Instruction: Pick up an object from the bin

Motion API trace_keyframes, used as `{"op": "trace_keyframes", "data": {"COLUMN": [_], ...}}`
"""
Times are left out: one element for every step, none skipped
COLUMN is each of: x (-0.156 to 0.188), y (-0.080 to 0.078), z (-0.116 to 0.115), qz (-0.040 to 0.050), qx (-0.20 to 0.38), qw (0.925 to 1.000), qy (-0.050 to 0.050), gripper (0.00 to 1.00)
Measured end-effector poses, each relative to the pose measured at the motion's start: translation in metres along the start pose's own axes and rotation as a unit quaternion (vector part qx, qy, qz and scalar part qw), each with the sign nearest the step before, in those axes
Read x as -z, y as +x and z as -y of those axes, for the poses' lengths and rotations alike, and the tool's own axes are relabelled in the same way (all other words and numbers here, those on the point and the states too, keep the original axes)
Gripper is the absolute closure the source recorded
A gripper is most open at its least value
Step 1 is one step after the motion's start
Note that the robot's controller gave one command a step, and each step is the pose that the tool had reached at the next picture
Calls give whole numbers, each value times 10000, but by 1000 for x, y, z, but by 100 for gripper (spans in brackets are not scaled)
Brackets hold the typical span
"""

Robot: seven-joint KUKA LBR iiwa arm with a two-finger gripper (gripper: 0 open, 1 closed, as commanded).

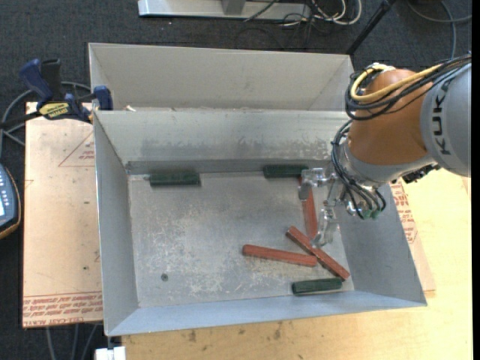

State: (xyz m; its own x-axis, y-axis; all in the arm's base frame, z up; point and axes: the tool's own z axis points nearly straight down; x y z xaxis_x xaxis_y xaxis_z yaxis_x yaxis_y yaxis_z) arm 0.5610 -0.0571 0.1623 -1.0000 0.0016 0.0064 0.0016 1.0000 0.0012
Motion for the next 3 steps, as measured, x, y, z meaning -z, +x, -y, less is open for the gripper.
{"op": "trace_keyframes", "data": {"x": [-93, -90, 39], "y": [41, 40, 17], "z": [4, 4, -3], "qz": [57, 75, 93], "qx": [795, 809, 491], "qw": [9968, 9967, 9987], "qy": [2, 10, 10], "gripper": [0, 100, 100]}}
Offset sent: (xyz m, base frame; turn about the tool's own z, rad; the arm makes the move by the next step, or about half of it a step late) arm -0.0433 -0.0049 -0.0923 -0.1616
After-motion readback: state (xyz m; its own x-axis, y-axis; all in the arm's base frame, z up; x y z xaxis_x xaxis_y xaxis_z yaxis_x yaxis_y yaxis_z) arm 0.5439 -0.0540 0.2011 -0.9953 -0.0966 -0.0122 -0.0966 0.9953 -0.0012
